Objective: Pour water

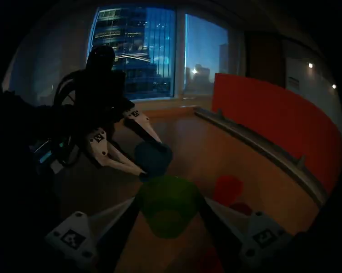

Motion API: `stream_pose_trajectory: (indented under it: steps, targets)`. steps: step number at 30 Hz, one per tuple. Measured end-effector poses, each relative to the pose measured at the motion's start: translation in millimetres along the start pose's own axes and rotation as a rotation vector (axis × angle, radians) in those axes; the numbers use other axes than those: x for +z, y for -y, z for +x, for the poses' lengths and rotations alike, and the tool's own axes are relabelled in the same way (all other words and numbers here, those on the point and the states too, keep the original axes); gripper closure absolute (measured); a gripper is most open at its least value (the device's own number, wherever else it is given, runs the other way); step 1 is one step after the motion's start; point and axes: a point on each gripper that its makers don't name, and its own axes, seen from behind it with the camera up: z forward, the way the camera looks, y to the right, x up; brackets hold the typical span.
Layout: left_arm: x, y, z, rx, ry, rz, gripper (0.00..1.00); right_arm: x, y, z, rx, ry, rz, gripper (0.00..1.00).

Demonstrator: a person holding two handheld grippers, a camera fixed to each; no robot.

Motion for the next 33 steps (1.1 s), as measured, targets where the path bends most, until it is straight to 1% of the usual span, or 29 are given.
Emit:
stream_pose_trajectory:
  steps: [9,15,21,24,27,33]
  targets:
    - [6.6,-5.3,-20.0,0.033,0.063,-0.028,0.12,12.7,2.7,-23.3,-0.007,0.077,0.022,0.00]
    - [12.9,-9.7,-30.9,0.056,0.102,-0.048,0.12,22.8,5.5,-34.5,-0.014,0.115,0.034,0.00]
    - [18.4,-11.1,-43.4,0.080,0.139,-0.059,0.12,30.2,6.4,-45.1,-0.017,0.142,0.040,0.00]
    - [21.6,-12.3,-50.0,0.079,0.155,-0.066,0.12,33.7,4.5,-50.8,-0.019,0.157,0.036,0.00]
    - [24.5,-13.3,-56.8,0.068,0.174,-0.078,0.12,36.9,4.3,-55.8,-0.021,0.170,0.036,0.00]
    - [29.4,-12.6,-63.3,0.054,0.183,-0.087,0.12,44.2,5.9,-62.8,-0.026,0.182,0.038,0.00]
